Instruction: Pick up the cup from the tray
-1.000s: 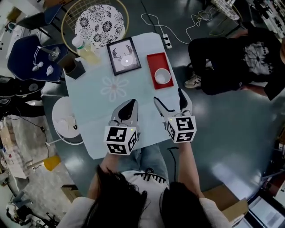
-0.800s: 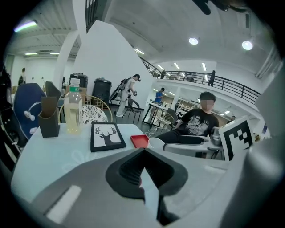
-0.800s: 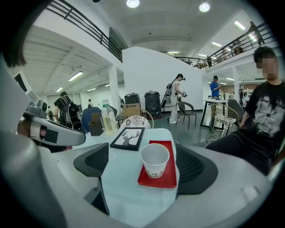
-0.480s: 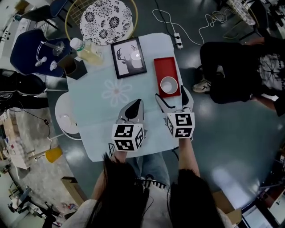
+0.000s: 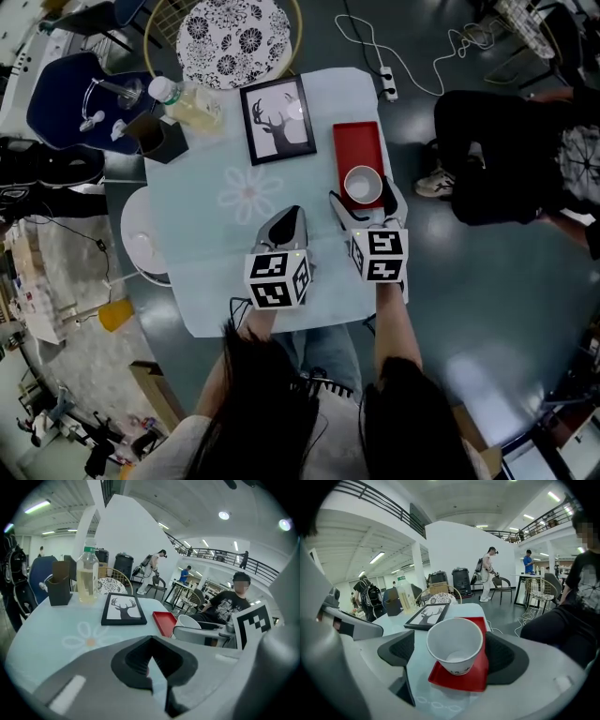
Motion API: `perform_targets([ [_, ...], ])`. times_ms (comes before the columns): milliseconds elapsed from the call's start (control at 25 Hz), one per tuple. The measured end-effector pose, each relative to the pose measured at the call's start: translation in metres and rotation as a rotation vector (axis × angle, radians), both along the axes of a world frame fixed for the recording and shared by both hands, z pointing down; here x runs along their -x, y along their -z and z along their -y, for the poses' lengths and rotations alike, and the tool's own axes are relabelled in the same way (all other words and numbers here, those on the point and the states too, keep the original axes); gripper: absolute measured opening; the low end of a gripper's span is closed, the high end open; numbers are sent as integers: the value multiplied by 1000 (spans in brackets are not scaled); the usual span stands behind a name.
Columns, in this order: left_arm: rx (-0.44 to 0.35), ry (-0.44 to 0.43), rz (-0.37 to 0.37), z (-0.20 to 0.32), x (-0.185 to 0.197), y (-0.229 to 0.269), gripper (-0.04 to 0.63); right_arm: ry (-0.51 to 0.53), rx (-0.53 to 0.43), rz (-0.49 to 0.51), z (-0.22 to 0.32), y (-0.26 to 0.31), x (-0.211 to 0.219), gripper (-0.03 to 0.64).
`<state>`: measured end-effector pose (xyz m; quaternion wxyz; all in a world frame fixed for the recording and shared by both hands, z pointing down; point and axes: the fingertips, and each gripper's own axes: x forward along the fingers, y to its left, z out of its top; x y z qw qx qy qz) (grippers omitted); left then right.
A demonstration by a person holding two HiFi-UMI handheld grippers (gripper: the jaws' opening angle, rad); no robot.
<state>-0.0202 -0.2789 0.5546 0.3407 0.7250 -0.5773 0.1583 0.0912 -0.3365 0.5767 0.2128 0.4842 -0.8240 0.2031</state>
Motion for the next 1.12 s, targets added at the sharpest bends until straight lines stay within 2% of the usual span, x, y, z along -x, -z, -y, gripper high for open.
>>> perform_targets([
  [120, 5, 10, -3, 1, 3, -2, 0, -2, 12, 4, 1, -4, -1, 468],
  [200, 13, 18, 3, 2, 4, -5, 0, -5, 18, 10, 2, -6, -3, 387],
  [240, 22, 24, 13, 2, 6, -7, 0, -5, 18, 11, 3, -5, -3, 370],
  [360, 41, 36, 39, 0, 13, -12, 0, 5, 11, 8, 2, -3, -2, 365],
  [600, 23, 32, 28, 0, 15, -2, 0, 39, -17, -4, -6, 14, 7, 364],
  [880, 16, 42, 48, -12, 30, 6, 0, 146, -9, -14, -32, 26, 43, 364],
  [1120, 1, 99, 54, -23, 58, 14, 0, 232, -4, 11, -46, 33, 83, 364],
])
